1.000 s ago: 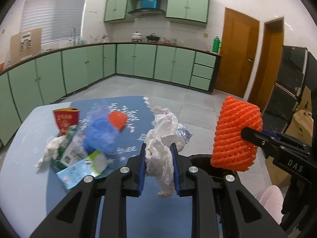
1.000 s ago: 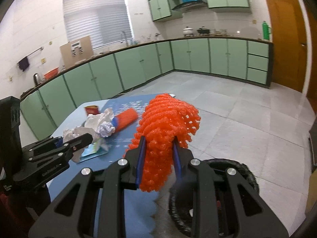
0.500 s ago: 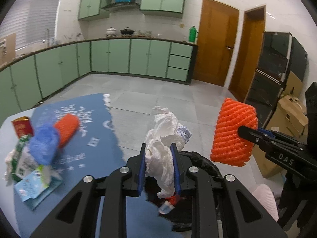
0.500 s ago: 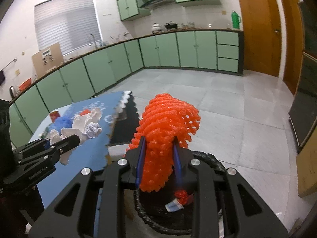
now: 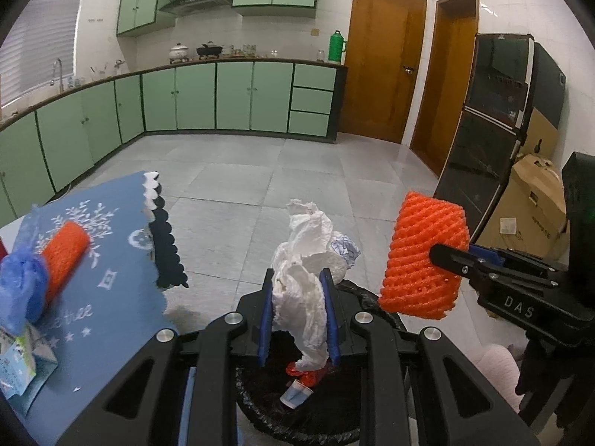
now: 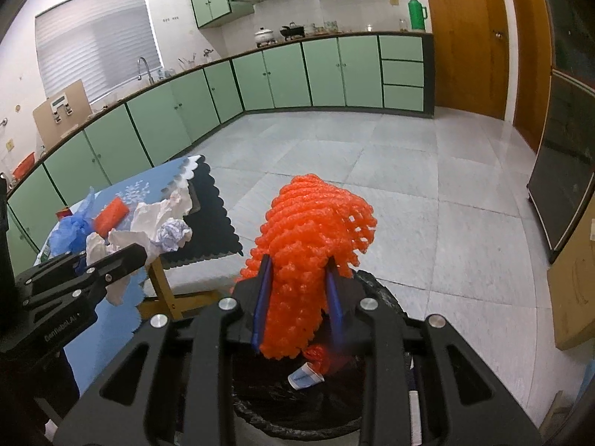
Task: Collect trash
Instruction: 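Carry the tissue and orange net over the black bin, then open both tools over the bin, dropping tissue and orange net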
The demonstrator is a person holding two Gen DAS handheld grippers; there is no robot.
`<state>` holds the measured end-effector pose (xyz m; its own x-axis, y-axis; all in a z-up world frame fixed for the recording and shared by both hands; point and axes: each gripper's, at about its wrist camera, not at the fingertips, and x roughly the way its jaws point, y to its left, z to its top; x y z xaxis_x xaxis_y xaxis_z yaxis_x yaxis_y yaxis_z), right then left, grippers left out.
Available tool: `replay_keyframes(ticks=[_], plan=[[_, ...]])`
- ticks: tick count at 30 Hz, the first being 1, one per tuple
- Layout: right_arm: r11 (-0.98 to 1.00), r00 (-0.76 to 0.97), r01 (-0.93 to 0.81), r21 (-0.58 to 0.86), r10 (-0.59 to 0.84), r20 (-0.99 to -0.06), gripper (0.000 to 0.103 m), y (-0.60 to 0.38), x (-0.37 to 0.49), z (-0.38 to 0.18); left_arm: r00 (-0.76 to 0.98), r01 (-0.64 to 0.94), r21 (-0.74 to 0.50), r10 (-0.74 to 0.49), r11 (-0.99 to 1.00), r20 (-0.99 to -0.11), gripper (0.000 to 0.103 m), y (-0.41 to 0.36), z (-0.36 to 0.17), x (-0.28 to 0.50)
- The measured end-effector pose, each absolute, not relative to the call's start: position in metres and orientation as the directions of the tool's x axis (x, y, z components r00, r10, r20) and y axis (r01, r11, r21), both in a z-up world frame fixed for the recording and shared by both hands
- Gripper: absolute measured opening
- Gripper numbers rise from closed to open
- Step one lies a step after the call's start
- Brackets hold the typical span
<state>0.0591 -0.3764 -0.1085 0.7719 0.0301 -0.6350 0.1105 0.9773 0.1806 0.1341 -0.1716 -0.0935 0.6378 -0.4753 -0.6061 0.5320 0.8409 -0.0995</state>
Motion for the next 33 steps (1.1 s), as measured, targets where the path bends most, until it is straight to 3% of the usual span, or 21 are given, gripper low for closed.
replay_keyframes(ticks=[3,7,9,11,13,17,33], plan=[[0.978,0.762,0.128,0.166,0.010,-0.648,0.037,-0.377,0.066,-0.113,0.632,0.534,-0.104,-0.478,0.839,-0.611,0.032,-0.175,-0.097,0.139],[0.975,0.752,0.159,0.157,-0.016,-0.659,0.057,-0.380,0.067,-0.119,0.631,0.532,-0.116,-0.484,0.838,-0.606,0.050,-0.175,-0.097,0.141],[0.972,0.753,0.176,0.154,-0.033,-0.658,0.063,-0.381,0.066,-0.120,0.635,0.525,-0.118,-0.480,0.843,-0.606,0.052,-0.172,-0.097,0.141],[0.970,0.756,0.197,0.143,-0.057,-0.652,0.081,-0.382,0.065,-0.120,0.637,0.516,-0.122,-0.476,0.848,-0.606,0.053,-0.167,-0.096,0.142],[0.966,0.766,0.220,0.135,-0.086,-0.637,0.091,-0.381,0.061,-0.118,0.644,0.501,-0.126,-0.466,0.856,-0.606,0.055,-0.160,-0.093,0.142],[0.966,0.776,0.207,0.158,-0.064,-0.627,0.093,-0.376,0.063,-0.110,0.684,0.457,-0.121,-0.435,0.881,-0.586,0.066,-0.137,-0.084,0.141],[0.981,0.815,-0.071,0.183,0.163,-0.557,0.093,-0.242,0.104,-0.074,0.826,0.182,-0.057,-0.184,0.982,-0.533,0.069,0.006,-0.058,0.128]])
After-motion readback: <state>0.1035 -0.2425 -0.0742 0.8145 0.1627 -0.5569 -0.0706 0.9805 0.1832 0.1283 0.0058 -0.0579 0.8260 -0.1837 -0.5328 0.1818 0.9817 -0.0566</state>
